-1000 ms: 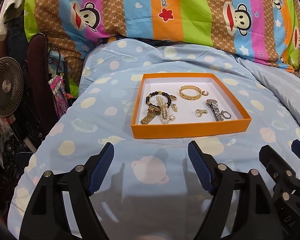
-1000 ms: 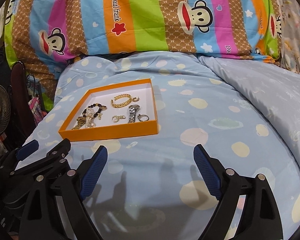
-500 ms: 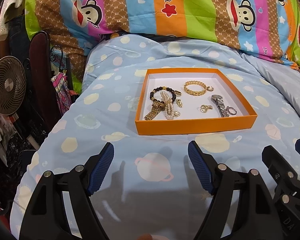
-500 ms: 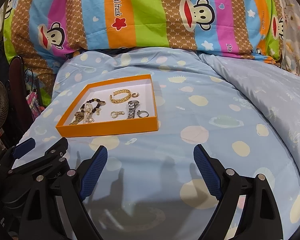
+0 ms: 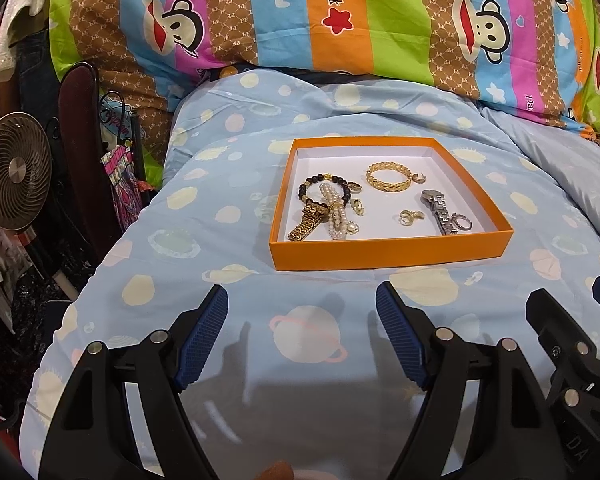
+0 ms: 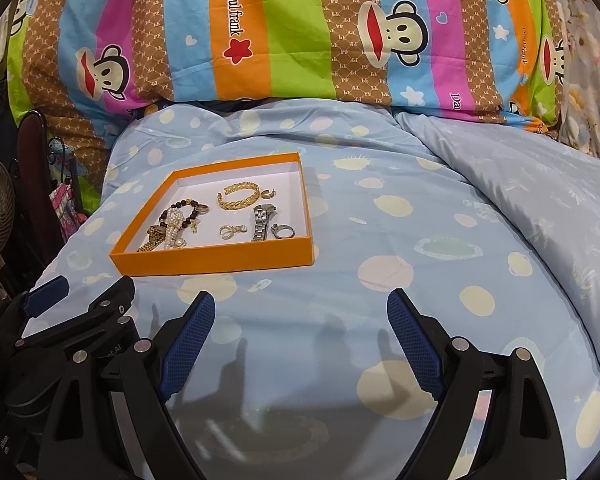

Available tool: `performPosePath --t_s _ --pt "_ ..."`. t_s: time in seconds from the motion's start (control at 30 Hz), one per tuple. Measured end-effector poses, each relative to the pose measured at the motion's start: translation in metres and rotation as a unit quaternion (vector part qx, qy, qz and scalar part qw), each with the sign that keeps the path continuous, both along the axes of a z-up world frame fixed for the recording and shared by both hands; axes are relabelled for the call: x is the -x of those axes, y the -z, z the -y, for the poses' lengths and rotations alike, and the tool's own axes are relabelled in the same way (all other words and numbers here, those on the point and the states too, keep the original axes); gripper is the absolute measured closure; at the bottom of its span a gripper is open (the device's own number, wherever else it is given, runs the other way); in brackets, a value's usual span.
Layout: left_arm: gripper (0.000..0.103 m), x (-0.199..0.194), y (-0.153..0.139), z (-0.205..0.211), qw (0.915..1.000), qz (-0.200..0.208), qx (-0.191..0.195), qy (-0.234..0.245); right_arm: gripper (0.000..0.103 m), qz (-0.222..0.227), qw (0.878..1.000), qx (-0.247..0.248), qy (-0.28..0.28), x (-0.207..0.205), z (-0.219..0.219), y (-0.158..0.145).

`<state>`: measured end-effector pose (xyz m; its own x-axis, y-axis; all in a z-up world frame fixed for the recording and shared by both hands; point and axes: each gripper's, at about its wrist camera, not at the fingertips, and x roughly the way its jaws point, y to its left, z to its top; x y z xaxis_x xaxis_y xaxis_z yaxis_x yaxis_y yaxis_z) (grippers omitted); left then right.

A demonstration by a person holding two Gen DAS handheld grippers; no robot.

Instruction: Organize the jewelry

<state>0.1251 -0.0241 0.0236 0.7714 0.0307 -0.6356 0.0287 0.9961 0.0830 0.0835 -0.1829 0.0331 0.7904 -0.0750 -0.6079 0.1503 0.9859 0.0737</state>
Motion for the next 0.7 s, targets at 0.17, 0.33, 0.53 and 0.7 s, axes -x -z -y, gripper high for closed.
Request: performPosePath --t_s 0.17,0.33,0.53,0.7 --pt "0.029 0.0004 -0.0003 0.0004 1.0 0.0 0.001 0.002 0.017 0.002 1.0 0.0 0.002 0.0005 0.0005 -0.0002" --pt "0.029 0.0003 -0.0004 0.0008 1.0 0.0 0.001 0.003 0.017 0.002 1.0 0.001 0.002 0.0005 0.0004 -0.0001" --pt "0.029 0.0005 -0.0004 0.0017 1.0 -0.001 0.005 0.006 0.017 0.004 1.0 0.002 0.002 0.0006 0.0006 -0.0005" --pt "0.029 -0.001 0.0004 0.0037 0.9997 -0.006 0.013 0.017 0.017 0.004 1.0 0.003 0.004 0.0013 0.0016 -0.0011"
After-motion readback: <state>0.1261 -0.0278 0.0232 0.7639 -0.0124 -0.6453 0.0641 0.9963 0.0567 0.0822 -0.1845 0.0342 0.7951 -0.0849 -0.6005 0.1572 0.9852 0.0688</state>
